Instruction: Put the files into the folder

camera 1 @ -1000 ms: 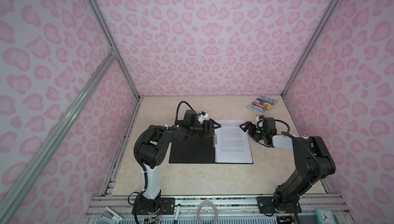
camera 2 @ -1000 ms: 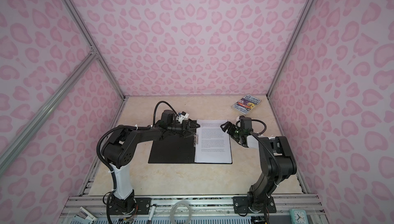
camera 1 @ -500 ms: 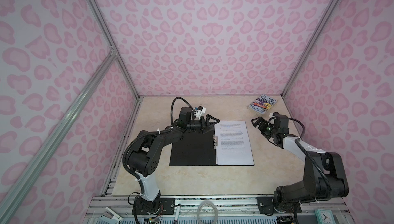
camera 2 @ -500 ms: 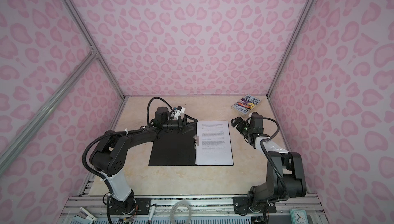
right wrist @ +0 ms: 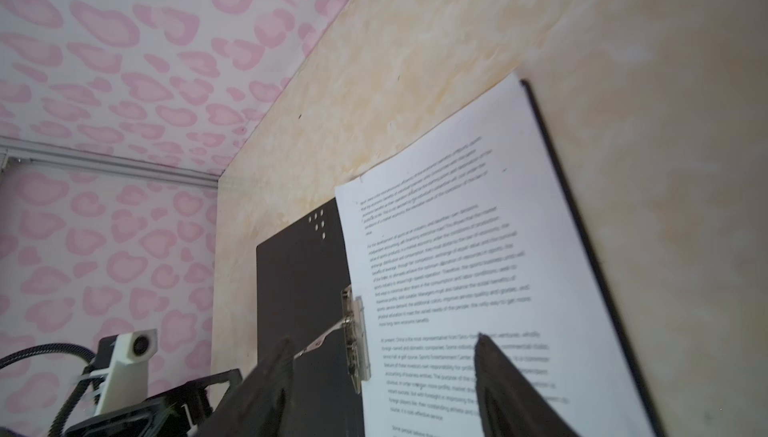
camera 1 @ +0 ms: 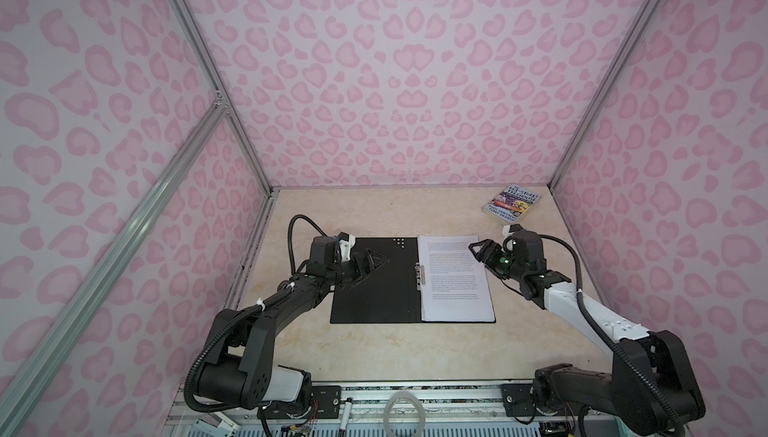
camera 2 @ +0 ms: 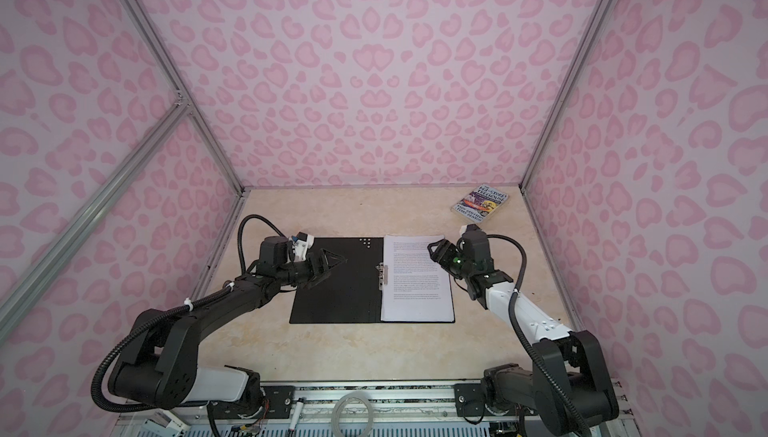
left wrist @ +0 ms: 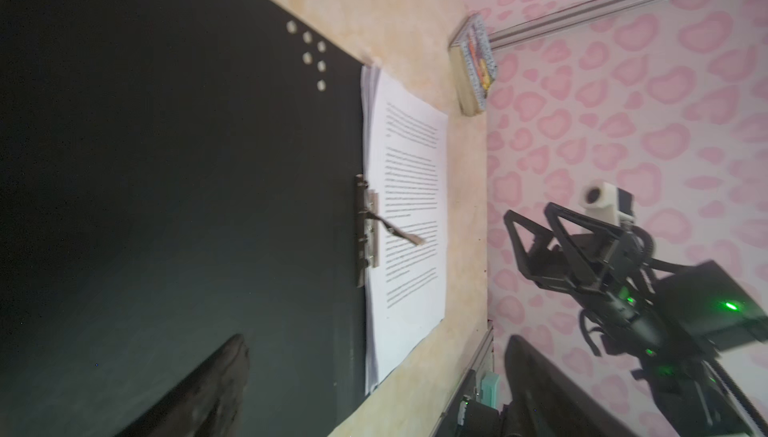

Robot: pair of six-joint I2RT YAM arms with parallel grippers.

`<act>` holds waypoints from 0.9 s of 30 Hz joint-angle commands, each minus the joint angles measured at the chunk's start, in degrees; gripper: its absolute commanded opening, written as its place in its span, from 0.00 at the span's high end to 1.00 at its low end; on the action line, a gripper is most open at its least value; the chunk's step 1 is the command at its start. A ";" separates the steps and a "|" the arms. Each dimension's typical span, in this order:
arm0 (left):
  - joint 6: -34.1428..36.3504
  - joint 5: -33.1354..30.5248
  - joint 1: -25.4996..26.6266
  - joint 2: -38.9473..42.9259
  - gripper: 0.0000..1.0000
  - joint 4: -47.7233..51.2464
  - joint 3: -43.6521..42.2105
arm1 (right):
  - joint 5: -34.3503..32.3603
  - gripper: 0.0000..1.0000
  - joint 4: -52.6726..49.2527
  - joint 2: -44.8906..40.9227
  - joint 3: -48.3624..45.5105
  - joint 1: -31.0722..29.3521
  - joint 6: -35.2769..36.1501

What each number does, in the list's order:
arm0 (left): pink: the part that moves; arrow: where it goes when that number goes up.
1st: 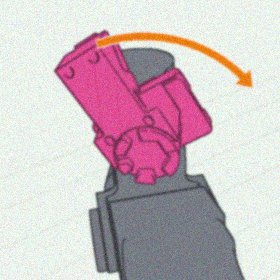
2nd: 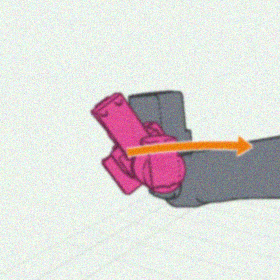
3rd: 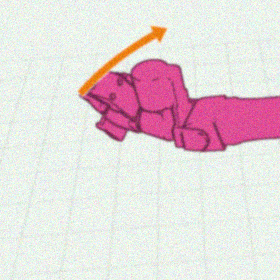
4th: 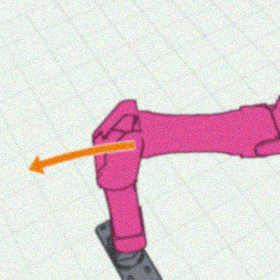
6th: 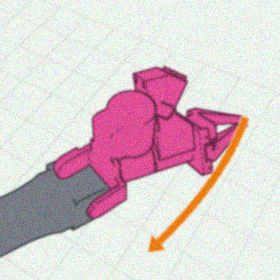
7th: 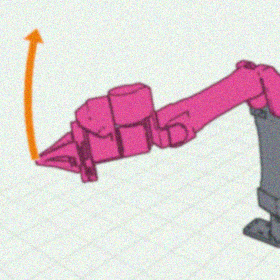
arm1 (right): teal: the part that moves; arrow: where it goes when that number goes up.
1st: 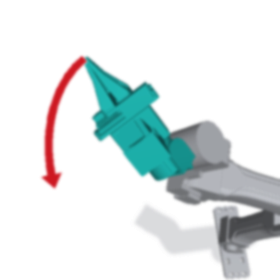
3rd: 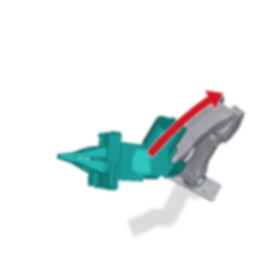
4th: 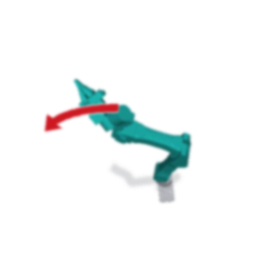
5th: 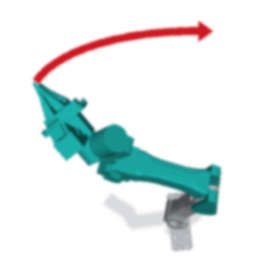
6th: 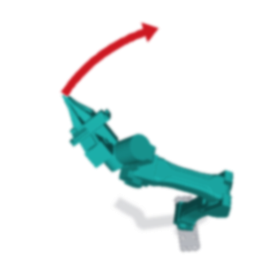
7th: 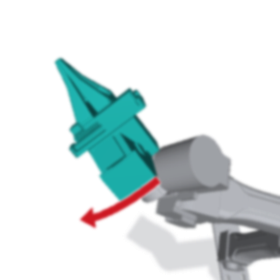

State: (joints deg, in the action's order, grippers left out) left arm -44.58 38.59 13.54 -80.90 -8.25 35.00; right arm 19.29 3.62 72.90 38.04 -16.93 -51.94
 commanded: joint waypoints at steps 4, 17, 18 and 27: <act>1.61 -2.13 0.54 -2.74 0.03 0.69 -4.48 | -6.08 0.41 1.37 3.39 1.23 -9.00 -7.04; -6.58 -7.43 9.57 -13.08 0.02 -9.28 -5.10 | -7.11 0.41 -5.58 8.47 7.35 -8.97 -5.16; -7.49 -7.56 10.19 -13.73 0.02 -10.56 -4.97 | -7.16 0.41 -6.47 8.35 7.93 -8.70 -5.26; -12.85 -9.98 15.72 -16.74 0.02 -16.56 -5.22 | -3.02 0.54 -7.14 13.57 11.51 -8.37 -13.25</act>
State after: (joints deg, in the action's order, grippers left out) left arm -54.54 33.58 28.64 -96.57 -33.61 31.07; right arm 14.83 -3.14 85.12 49.32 -25.23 -61.21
